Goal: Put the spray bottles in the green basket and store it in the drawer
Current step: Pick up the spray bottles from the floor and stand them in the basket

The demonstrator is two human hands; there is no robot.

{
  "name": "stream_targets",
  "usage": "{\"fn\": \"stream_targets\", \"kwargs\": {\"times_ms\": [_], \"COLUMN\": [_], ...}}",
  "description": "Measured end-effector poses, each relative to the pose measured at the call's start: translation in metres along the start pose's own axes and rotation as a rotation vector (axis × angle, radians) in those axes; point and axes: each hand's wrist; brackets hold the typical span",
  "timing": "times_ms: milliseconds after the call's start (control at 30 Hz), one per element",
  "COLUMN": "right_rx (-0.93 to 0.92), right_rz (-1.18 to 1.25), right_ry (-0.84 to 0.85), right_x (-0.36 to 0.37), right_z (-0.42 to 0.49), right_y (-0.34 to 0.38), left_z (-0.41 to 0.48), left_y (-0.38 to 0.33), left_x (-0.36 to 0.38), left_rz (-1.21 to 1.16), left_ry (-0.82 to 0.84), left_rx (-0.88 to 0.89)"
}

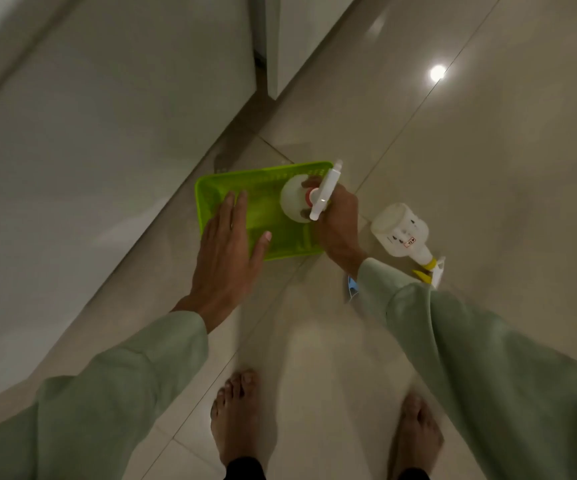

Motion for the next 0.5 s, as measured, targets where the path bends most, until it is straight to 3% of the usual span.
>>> {"fn": "stream_targets", "kwargs": {"times_ms": [233,500], "right_rx": [-0.157,-0.117], "right_rz": [-0.21,-0.298], "right_ry": [0.125,0.173], "right_x": [0.005,-0.005], "right_z": [0.025,0.031], "right_y": [0.002,0.008], "left_z": [0.019,0.021], "left_y": [-0.003,-0.014], "left_x": [0.008,0.004], "left_rz": [0.018,0.022], "left_ry": [0.007,0.008], "left_rx": [0.013,0.031]}}
Point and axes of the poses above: each hand's wrist, its own z-axis towards the middle knuckle, its own x-axis out of the palm, y = z × x, and after that the axes turned 6 degrees about -y, right-handed
